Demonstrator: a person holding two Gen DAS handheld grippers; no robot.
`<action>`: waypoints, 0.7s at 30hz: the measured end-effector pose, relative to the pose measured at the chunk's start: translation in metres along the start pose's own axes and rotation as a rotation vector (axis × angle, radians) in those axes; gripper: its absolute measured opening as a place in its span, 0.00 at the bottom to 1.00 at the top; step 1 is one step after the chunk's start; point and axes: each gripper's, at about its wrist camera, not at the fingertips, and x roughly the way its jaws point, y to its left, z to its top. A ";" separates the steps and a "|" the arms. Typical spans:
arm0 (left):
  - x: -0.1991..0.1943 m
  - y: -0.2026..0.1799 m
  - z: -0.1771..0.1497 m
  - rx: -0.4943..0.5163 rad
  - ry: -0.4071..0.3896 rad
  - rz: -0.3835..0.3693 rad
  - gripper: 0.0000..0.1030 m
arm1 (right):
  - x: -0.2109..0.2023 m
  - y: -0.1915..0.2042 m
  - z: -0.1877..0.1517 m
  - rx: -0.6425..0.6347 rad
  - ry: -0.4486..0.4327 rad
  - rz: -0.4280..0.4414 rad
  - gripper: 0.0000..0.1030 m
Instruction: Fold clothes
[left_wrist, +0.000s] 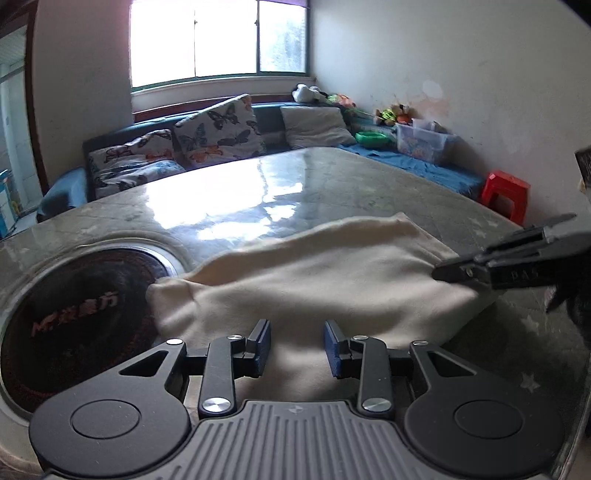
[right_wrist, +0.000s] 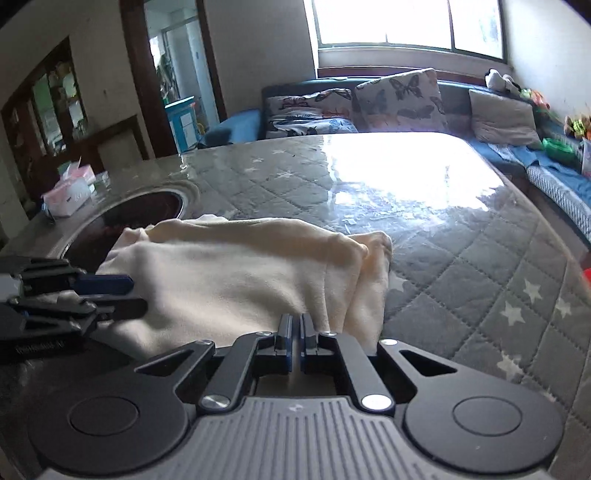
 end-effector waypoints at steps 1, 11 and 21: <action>0.000 0.004 0.002 -0.013 -0.003 0.009 0.33 | 0.000 0.000 0.001 0.001 0.001 0.002 0.02; 0.008 0.031 0.012 -0.062 0.004 0.065 0.33 | -0.001 -0.002 0.005 -0.010 0.011 0.012 0.06; 0.038 0.025 0.045 -0.028 0.012 0.046 0.33 | 0.030 0.008 0.048 -0.029 -0.021 0.029 0.11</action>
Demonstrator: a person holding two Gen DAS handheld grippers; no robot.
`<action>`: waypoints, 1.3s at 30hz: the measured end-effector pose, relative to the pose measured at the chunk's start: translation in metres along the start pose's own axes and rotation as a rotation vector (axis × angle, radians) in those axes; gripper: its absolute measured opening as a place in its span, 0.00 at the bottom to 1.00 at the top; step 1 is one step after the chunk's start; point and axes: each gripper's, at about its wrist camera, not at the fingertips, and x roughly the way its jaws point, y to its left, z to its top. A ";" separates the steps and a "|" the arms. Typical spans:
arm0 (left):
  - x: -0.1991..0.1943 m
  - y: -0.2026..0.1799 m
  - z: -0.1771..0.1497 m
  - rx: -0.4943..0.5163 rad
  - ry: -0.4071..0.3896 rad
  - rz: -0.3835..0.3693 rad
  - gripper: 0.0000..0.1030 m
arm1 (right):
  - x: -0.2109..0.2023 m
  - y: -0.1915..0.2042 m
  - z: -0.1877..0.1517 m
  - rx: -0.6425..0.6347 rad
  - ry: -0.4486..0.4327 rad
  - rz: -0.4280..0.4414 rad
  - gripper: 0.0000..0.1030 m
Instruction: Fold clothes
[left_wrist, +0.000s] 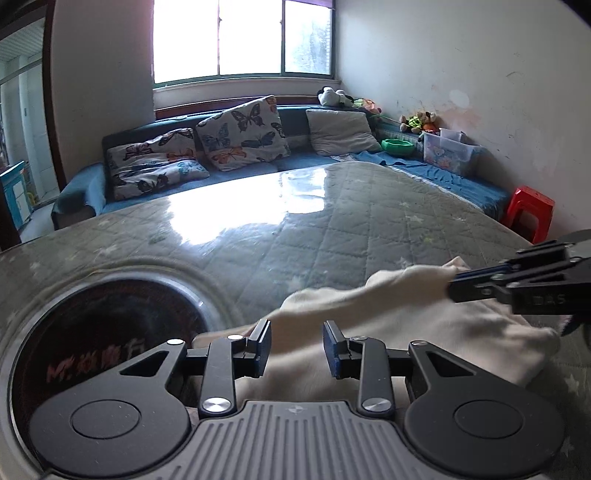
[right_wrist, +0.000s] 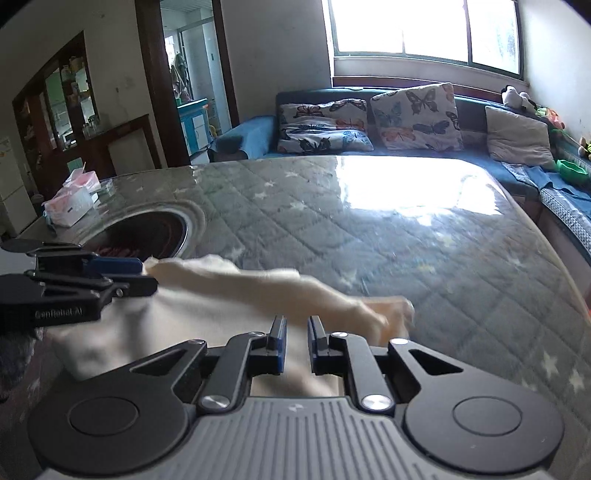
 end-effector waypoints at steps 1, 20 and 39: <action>0.004 -0.001 0.003 0.001 0.005 0.000 0.33 | 0.004 0.001 0.003 0.005 0.002 0.002 0.11; 0.002 0.006 -0.004 -0.039 0.029 0.018 0.41 | 0.011 0.026 0.006 -0.094 0.014 0.025 0.24; -0.047 -0.036 -0.056 -0.014 -0.012 -0.005 0.49 | -0.022 0.066 -0.056 -0.193 -0.068 -0.049 0.38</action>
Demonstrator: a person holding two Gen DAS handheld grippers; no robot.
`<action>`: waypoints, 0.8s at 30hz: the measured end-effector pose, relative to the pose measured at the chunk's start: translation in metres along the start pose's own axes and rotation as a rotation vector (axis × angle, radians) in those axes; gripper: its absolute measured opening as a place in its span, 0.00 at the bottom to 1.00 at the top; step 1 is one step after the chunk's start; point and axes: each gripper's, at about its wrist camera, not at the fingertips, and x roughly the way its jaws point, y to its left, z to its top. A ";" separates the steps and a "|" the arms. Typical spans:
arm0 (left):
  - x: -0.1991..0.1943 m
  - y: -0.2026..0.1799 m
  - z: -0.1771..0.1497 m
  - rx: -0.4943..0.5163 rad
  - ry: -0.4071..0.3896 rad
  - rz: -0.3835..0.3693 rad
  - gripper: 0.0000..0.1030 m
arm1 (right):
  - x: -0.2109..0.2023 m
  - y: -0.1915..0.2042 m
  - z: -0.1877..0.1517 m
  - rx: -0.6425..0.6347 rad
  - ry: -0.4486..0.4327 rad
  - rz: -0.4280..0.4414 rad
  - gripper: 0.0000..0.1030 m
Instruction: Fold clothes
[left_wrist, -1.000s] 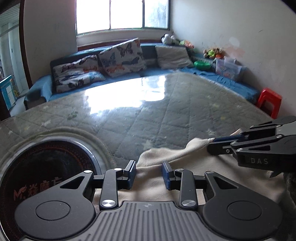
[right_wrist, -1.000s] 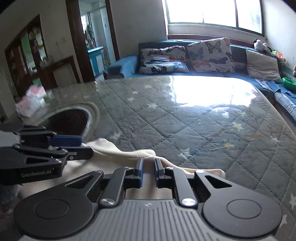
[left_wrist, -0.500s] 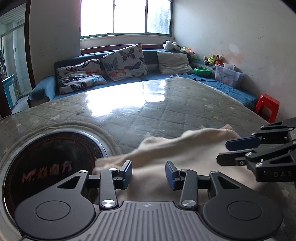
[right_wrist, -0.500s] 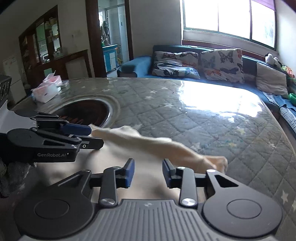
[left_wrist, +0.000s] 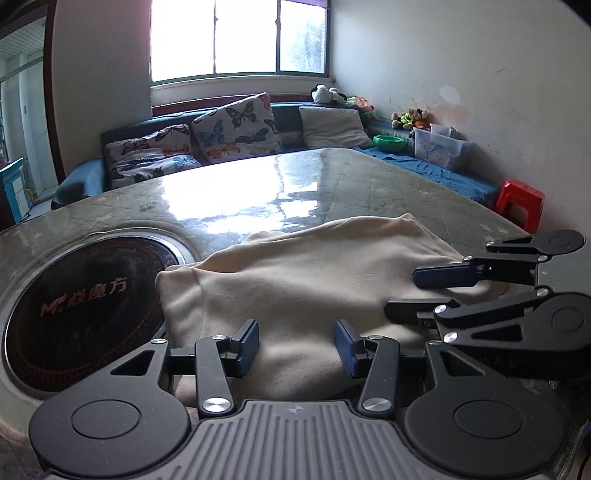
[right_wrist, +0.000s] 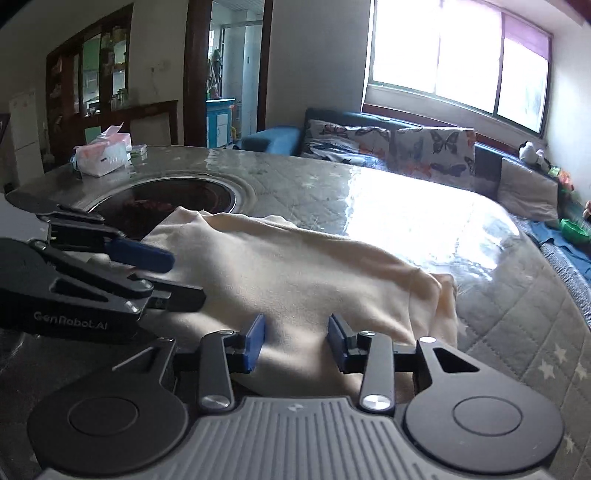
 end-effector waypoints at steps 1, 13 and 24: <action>-0.002 0.001 0.000 -0.002 -0.004 0.003 0.50 | -0.003 0.000 0.001 0.003 -0.004 -0.003 0.39; -0.016 0.013 -0.007 -0.030 -0.018 0.010 0.52 | -0.019 -0.016 -0.010 0.094 -0.001 -0.028 0.38; -0.023 0.028 -0.013 -0.079 -0.011 0.035 0.52 | -0.028 -0.026 -0.020 0.144 0.008 -0.039 0.32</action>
